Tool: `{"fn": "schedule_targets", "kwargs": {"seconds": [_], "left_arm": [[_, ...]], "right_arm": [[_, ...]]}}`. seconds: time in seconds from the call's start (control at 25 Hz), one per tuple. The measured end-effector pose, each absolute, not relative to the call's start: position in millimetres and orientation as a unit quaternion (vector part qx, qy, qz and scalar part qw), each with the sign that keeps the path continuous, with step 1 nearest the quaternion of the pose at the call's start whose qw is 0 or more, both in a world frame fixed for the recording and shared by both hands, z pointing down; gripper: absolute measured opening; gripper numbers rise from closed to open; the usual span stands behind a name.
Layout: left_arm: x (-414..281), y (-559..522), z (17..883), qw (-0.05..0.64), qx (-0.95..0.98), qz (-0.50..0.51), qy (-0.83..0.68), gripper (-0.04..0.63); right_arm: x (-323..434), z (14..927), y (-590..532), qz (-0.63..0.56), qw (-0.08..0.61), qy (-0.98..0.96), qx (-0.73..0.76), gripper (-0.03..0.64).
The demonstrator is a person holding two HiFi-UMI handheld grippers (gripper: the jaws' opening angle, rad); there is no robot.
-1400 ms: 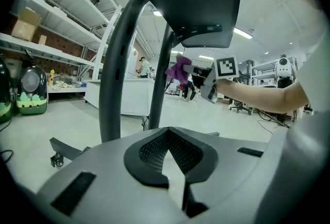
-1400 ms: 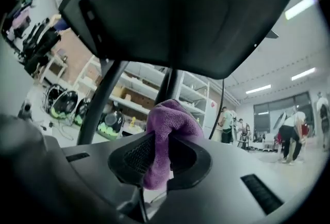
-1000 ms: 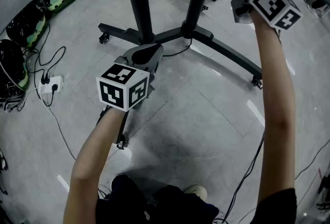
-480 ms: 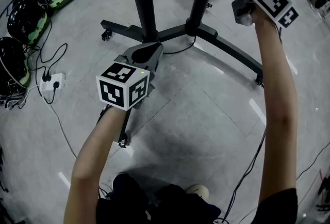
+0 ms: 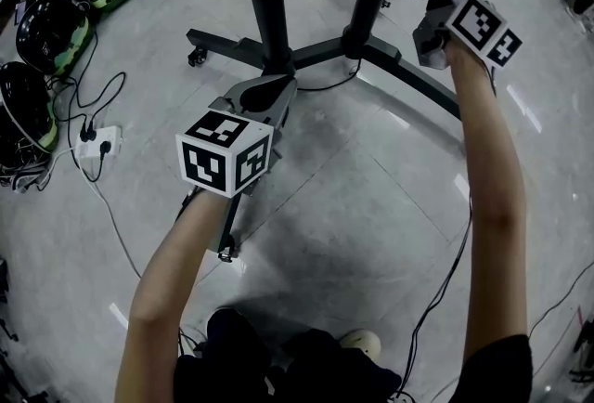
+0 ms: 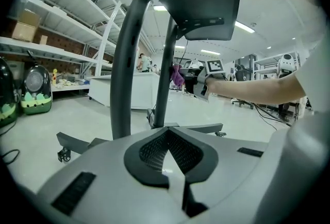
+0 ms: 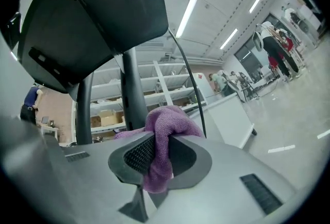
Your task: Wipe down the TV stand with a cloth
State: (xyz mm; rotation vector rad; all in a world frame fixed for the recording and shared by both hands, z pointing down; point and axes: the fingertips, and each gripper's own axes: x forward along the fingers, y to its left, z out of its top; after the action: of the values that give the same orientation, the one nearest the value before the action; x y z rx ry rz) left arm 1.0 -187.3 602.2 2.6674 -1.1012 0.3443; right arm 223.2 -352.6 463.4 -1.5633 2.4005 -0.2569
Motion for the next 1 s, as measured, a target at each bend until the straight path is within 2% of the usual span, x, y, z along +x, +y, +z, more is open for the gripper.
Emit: {"fn": "schedule_targets", "kwargs": {"seconds": [0.4,1.0], "left_arm": [[-1,-186,612,0.119,0.911,0.132,-0.373,0.006],[-12,-183,632,0.131,0.903,0.154,-0.379,0.006]], "right_arm": [[222,534,-353,-0.126,0.083,0.823,-0.548,0.074],[221,645,-360,-0.228,0.068,0.793,-0.560,0.074]]}}
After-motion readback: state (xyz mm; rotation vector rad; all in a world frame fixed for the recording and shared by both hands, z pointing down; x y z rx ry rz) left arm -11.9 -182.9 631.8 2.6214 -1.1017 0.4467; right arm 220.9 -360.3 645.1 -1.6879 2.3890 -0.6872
